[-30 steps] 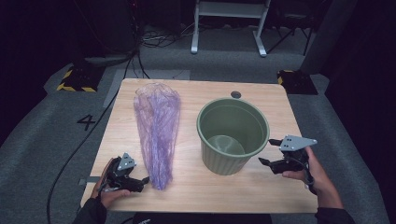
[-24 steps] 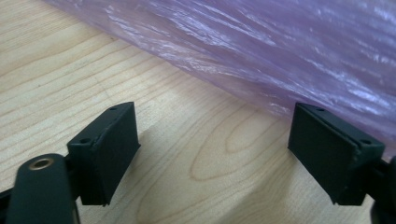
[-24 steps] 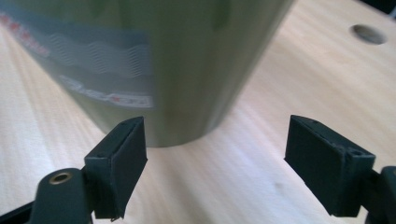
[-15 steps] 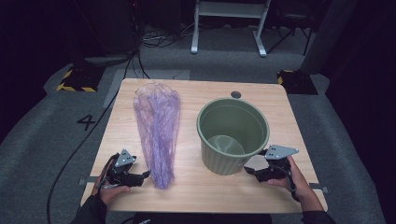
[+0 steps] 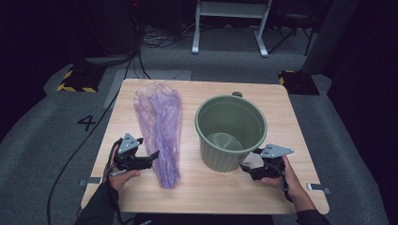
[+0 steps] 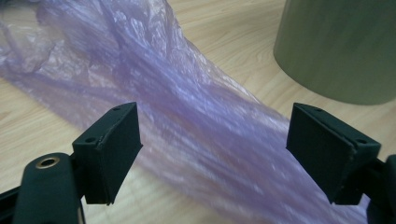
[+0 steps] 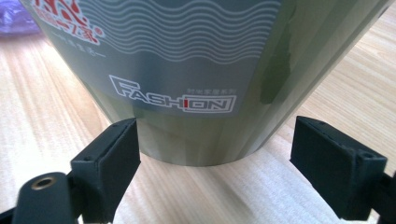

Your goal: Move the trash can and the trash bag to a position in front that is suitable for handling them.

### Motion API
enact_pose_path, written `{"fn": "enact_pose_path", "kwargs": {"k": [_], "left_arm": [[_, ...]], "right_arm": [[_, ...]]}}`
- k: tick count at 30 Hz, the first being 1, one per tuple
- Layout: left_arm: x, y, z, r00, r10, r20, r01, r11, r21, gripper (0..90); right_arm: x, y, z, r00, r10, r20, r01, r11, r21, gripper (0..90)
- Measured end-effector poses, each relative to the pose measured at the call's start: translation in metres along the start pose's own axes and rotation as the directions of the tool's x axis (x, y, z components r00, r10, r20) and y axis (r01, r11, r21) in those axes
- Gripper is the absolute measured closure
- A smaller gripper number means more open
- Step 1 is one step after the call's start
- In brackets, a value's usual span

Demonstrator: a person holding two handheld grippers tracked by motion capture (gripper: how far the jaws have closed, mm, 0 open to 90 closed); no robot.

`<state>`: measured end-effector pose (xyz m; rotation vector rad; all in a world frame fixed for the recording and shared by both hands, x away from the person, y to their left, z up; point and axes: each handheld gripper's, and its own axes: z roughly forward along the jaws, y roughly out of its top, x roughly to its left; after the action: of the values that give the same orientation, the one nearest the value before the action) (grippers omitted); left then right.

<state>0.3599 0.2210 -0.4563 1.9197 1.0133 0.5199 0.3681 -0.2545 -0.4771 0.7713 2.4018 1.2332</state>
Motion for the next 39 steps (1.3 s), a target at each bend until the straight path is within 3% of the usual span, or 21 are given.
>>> {"fn": "enact_pose_path", "kwargs": {"k": [2, 3, 7, 9, 12, 14, 20, 24, 29, 34, 36, 39], "left_arm": [[0.001, 0.002, 0.01, 0.9985, 0.027, -0.048, -0.026, 0.9993, 0.027, 18.6], [0.003, 0.002, 0.019, 0.9984, 0.014, -0.056, -0.011, 0.9986, 0.053, 17.9], [0.008, 0.002, 0.029, 0.9943, -0.025, -0.103, 0.032, 0.9974, 0.064, 17.4], [0.01, 0.002, 0.034, 0.9891, -0.042, -0.141, 0.052, 0.9965, 0.065, 17.1], [0.012, 0.002, 0.041, 0.9867, -0.055, -0.153, 0.069, 0.9936, 0.089, 16.3], [0.013, 0.002, 0.045, 0.9811, -0.06, -0.184, 0.079, 0.9919, 0.1, 15.8], [0.016, -0.001, 0.055, 0.9762, -0.071, -0.205, 0.098, 0.9871, 0.127, 15.8], [0.016, -0.002, 0.06, 0.9806, -0.072, -0.182, 0.099, 0.9847, 0.143, 15.9], [0.008, -0.002, 0.065, 0.9892, -0.043, -0.14, 0.065, 0.9862, 0.152, 16.7], [0.003, -0.002, 0.076, 0.9891, -0.009, -0.147, 0.037, 0.982, 0.185, 15.8], [0.002, -0.003, 0.081, 0.9884, 0.005, -0.152, 0.027, 0.9768, 0.212, 15.6], [0.005, -0.003, 0.084, 0.992, -0.031, -0.122, 0.056, 0.9762, 0.209, 14.7]], "right_arm": [[-0.001, 0.0, 0.002, 1.0, -0.003, 0.004, 0.003, 1.0, 0.001, 15.1], [-0.003, 0.001, 0.005, 0.9999, -0.004, 0.01, 0.004, 1.0, 0.003, 15.1], [-0.006, 0.002, 0.009, 0.9998, -0.009, 0.017, 0.009, 1.0, 0.004, 15.2], [-0.006, 0.006, 0.013, 0.9978, -0.056, 0.037, 0.055, 0.998, 0.026, 15.1], [-0.006, 0.009, 0.015, 0.9968, -0.066, 0.046, 0.065, 0.998, 0.024, 15.1], [-0.006, 0.011, 0.018, 0.9972, -0.06, 0.046, 0.059, 0.998, 0.016, 15.7], [-0.007, 0.013, 0.025, 0.9969, -0.062, 0.047, 0.061, 0.998, 0.022, 15.6], [-0.011, 0.013, 0.03, 0.9972, -0.056, 0.05, 0.055, 0.998, 0.026, 15.6], [-0.012, 0.016, 0.037, 0.9968, -0.064, 0.048, 0.062, 0.998, 0.032, 15.7], [-0.015, 0.019, 0.042, 0.9968, -0.047, 0.064, 0.046, 0.999, 0.022, 16.3], [-0.017, 0.02, 0.045, 0.9971, -0.036, 0.067, 0.035, 0.999, 0.018, 16.4], [-0.021, 0.022, 0.049, 0.9971, -0.018, 0.074, 0.017, 1.0, 0.011, 16.7]]}}
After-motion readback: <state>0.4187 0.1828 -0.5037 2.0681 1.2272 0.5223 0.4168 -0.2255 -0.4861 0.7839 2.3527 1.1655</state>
